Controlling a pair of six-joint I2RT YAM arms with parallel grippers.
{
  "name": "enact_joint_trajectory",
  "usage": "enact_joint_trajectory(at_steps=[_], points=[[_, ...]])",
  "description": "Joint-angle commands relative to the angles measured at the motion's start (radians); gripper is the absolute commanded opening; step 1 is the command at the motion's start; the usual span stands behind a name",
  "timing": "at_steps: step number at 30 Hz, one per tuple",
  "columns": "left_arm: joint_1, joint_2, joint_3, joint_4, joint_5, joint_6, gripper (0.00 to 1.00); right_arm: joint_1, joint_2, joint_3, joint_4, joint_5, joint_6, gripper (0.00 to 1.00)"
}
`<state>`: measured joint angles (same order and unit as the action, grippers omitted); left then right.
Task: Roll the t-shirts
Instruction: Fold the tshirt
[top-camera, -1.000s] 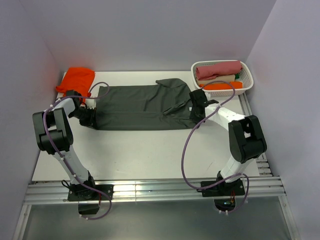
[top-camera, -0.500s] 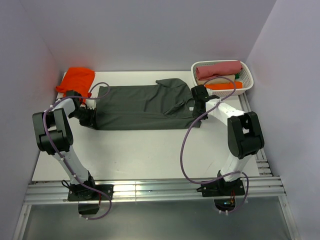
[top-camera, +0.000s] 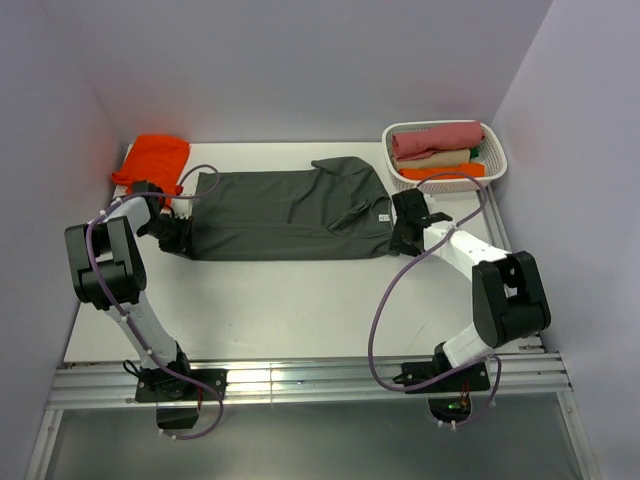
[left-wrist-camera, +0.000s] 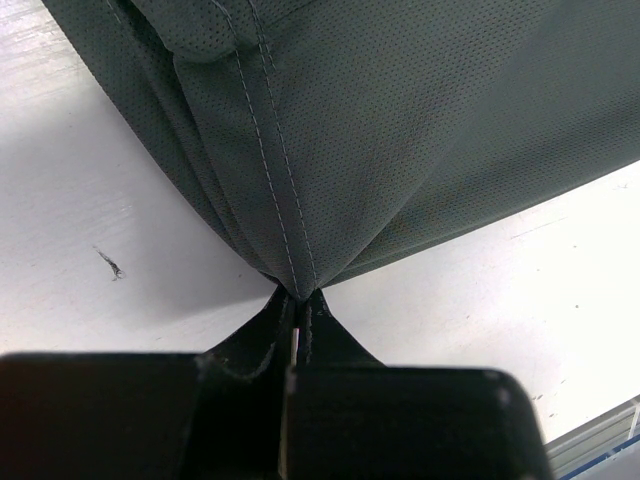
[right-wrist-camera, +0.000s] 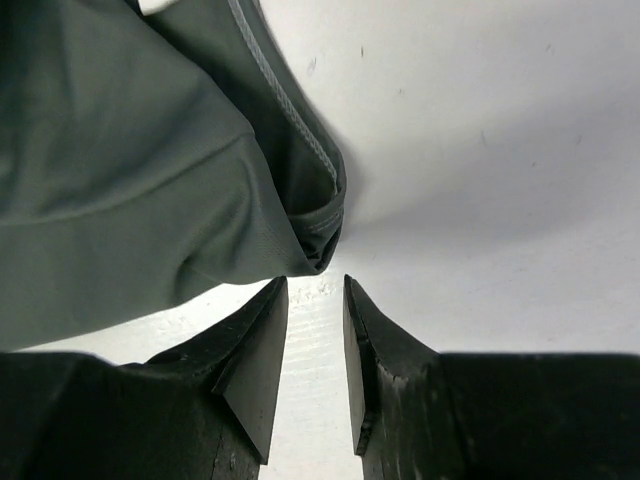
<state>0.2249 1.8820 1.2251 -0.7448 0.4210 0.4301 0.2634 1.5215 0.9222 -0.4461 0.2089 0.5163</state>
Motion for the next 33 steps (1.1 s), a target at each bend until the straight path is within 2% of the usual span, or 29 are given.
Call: enact_joint_trajectory(at_steps=[1, 9, 14, 17, 20, 27, 33], points=[[0.002, -0.006, -0.022, -0.027, -0.042, 0.029, 0.0, -0.007, -0.006, -0.039, 0.084, -0.038, 0.022, 0.36], [0.002, -0.004, -0.021, -0.025, -0.041, 0.032, 0.0, -0.007, 0.066, -0.019, 0.13, -0.056, 0.001, 0.39], [0.001, 0.0, -0.018, -0.028, -0.041, 0.029, 0.0, -0.009, 0.101, 0.013, 0.127, -0.039, -0.019, 0.34], [0.002, -0.001, -0.018, -0.028, -0.042, 0.03, 0.0, -0.009, 0.112, 0.027, 0.118, -0.032, -0.025, 0.17], [0.001, -0.003, -0.019, -0.028, -0.044, 0.032, 0.0, -0.009, 0.098, 0.053, 0.087, -0.005, -0.044, 0.07], [0.001, 0.0, -0.019, -0.033, -0.054, 0.039, 0.0, -0.018, 0.108, 0.145, -0.058, 0.038, -0.136, 0.06], [0.002, -0.001, -0.024, -0.03, -0.054, 0.041, 0.0, -0.018, 0.141, 0.149, -0.089, 0.029, -0.17, 0.08]])
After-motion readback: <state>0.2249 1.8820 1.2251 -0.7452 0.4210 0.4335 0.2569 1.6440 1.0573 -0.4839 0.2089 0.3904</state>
